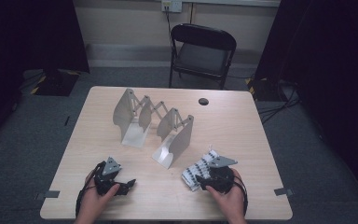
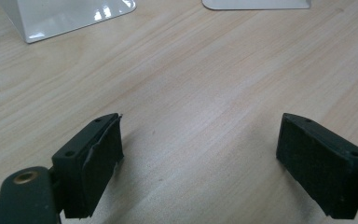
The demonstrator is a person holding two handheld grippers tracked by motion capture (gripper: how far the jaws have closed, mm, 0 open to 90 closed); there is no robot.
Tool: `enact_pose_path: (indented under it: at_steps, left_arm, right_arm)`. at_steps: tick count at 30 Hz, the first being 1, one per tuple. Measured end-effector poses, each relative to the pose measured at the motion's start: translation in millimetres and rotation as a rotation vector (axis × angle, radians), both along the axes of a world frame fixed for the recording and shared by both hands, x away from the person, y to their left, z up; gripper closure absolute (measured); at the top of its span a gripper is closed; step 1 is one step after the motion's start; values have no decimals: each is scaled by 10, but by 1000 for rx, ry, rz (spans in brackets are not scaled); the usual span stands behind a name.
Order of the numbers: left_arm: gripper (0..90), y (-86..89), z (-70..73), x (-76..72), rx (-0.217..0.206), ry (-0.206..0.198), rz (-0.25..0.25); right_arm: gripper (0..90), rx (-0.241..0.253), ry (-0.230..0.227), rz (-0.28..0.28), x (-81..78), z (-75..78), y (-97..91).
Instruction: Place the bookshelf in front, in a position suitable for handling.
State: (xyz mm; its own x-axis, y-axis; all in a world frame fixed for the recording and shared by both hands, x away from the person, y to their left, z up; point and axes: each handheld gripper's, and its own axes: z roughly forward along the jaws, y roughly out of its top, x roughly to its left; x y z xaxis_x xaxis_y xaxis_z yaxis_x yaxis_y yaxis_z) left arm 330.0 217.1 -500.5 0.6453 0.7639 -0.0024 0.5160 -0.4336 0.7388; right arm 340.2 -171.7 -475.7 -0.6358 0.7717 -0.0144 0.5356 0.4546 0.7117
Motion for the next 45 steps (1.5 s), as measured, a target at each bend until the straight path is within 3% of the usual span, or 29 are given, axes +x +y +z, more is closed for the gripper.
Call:
enact_pose_path:
  at_steps: [4,16,19,24,25,33,45]
  left_arm:
    - [141,0,0,0,0,0,0]
    - [141,-1,0,0,-1,0,0]
    - [140,1,0,2,0,0,-1]
    - [141,3,1,4,1,1,-3]
    - [141,3,1,4,1,2,-3]
    - [141,3,0,4,-3,2,-4]
    - [141,4,1,4,-1,1,-3]
  right_arm:
    - [303,-25,19,7,68,-87,115]
    - [380,2,22,22,184,-114,246]
    - [427,-12,29,59,253,-89,315]
    - [471,-13,37,71,300,-84,368]
    - [516,-10,42,73,305,-85,377]
    - [734,6,60,75,297,-74,304]
    - [802,26,67,103,248,28,196]
